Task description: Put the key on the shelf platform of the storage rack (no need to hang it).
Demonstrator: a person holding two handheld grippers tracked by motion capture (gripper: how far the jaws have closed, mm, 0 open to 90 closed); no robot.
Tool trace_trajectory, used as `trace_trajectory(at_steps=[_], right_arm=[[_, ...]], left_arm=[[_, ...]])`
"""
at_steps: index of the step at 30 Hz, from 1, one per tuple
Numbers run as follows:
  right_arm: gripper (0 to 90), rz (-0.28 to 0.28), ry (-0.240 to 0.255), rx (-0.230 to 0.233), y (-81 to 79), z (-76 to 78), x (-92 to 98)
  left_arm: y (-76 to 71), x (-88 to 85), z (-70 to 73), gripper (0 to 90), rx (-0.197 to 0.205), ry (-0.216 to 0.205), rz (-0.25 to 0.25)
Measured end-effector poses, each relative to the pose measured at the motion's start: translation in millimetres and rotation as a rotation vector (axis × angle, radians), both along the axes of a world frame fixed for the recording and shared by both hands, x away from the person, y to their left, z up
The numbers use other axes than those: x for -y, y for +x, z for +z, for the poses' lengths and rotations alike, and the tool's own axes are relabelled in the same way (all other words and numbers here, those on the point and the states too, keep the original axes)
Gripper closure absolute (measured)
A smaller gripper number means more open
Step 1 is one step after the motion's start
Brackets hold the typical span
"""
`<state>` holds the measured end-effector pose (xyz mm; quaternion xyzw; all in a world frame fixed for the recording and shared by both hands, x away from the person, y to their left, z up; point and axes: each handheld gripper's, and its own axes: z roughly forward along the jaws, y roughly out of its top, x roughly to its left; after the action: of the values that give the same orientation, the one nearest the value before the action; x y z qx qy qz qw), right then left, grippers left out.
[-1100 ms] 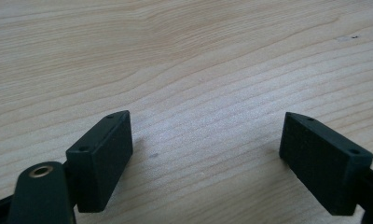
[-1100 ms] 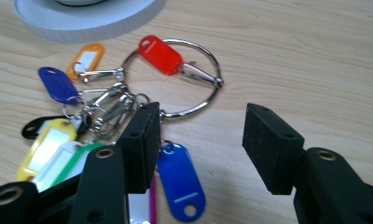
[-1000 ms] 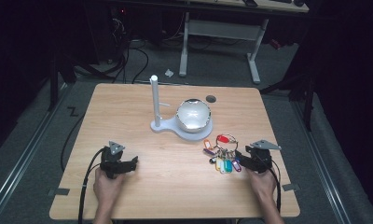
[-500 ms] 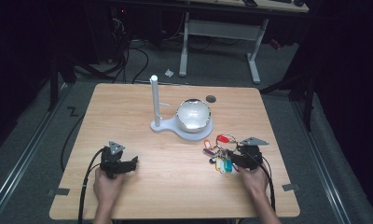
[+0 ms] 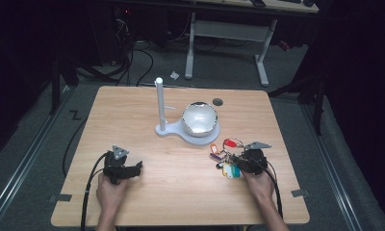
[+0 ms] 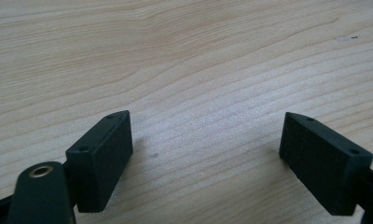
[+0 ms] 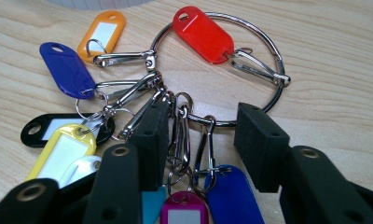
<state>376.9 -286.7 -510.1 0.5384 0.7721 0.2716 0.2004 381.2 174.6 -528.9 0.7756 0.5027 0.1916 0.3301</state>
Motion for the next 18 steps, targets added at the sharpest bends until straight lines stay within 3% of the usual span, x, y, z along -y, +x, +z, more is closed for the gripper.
trace_trajectory(at_steps=[8, 18], right_arm=[[79.1, 0.018, -0.011, 0.003, -0.2, 0.7, -0.9], [82.1, 0.033, -0.032, 0.018, -0.8, 0.8, -1.1]], left_arm=[[0.0, 0.0, 0.0, 17.7, 0.0, 0.0, 0.0], [0.0, 0.0, 0.0, 17.7, 0.0, 0.0, 0.0]])
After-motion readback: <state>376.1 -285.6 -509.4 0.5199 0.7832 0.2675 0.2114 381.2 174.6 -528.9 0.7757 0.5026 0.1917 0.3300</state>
